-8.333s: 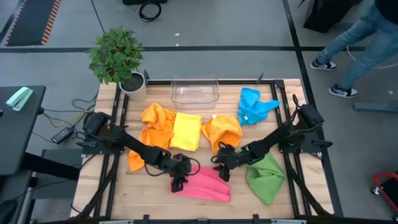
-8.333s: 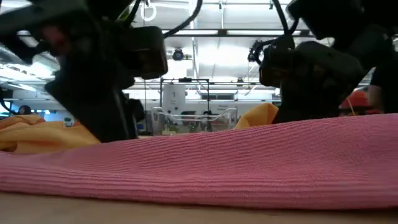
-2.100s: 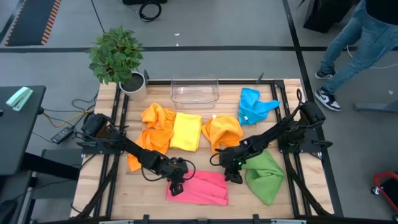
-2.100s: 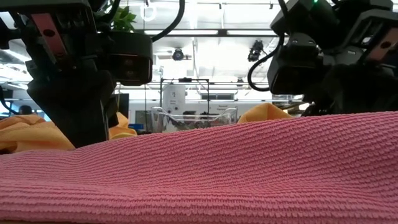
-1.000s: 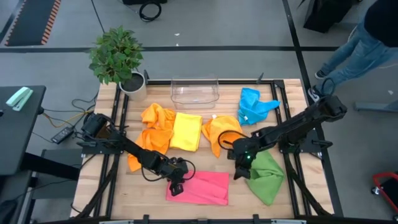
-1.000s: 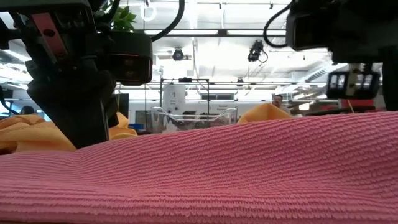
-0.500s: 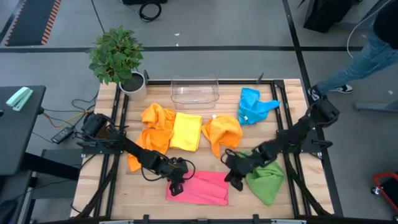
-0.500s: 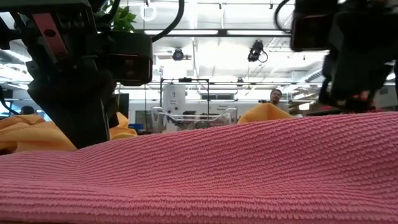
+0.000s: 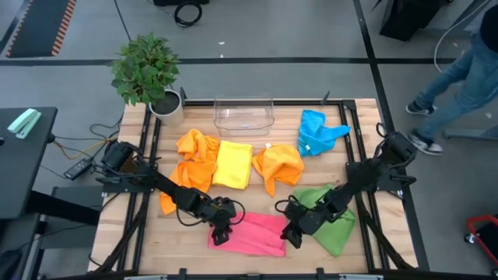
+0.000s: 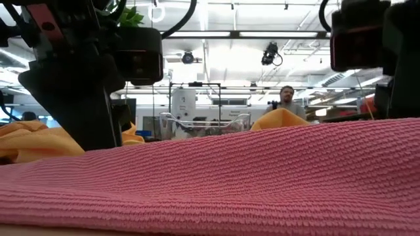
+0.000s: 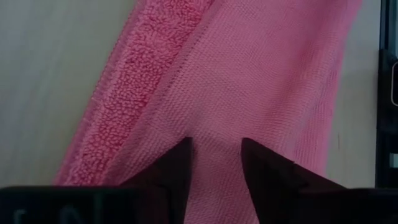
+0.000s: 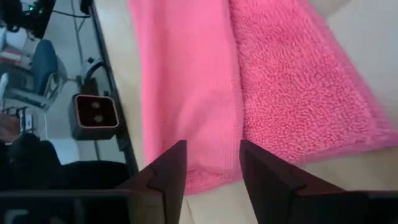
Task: Fold microfiber towels
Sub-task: Fold the pink microfiber cloth
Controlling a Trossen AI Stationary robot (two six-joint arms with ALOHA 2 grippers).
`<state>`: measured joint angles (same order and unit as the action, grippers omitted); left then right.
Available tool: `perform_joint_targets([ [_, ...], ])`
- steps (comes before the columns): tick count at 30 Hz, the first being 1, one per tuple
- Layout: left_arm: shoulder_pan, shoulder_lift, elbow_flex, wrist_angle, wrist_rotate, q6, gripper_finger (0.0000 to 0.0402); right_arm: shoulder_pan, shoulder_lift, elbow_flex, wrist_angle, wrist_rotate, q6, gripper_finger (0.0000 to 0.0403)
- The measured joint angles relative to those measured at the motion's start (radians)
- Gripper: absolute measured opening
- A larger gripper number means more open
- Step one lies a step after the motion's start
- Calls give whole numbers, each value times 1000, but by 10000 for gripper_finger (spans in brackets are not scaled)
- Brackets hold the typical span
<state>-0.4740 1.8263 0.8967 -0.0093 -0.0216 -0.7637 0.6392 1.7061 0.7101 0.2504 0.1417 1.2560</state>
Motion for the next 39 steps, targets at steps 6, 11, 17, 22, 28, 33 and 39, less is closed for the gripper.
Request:
perform_joint_targets([
  [6,0,0,0,0,5,16,153,-4,71,0,18,0,44,159],
  [11,0,0,0,-1,5,16,143,1,81,0,36,-1,54,159],
  [17,0,0,1,-3,7,15,141,19,75,0,71,-11,42,158],
  [22,0,-1,1,-2,8,12,145,19,77,0,81,-10,39,158],
  [28,0,-1,1,-3,7,10,138,19,95,0,88,-8,39,158],
  [33,0,-1,1,-3,8,8,136,19,116,1,105,-10,39,157],
  [39,0,-1,1,-3,8,0,138,19,112,3,100,-20,-4,114],
])
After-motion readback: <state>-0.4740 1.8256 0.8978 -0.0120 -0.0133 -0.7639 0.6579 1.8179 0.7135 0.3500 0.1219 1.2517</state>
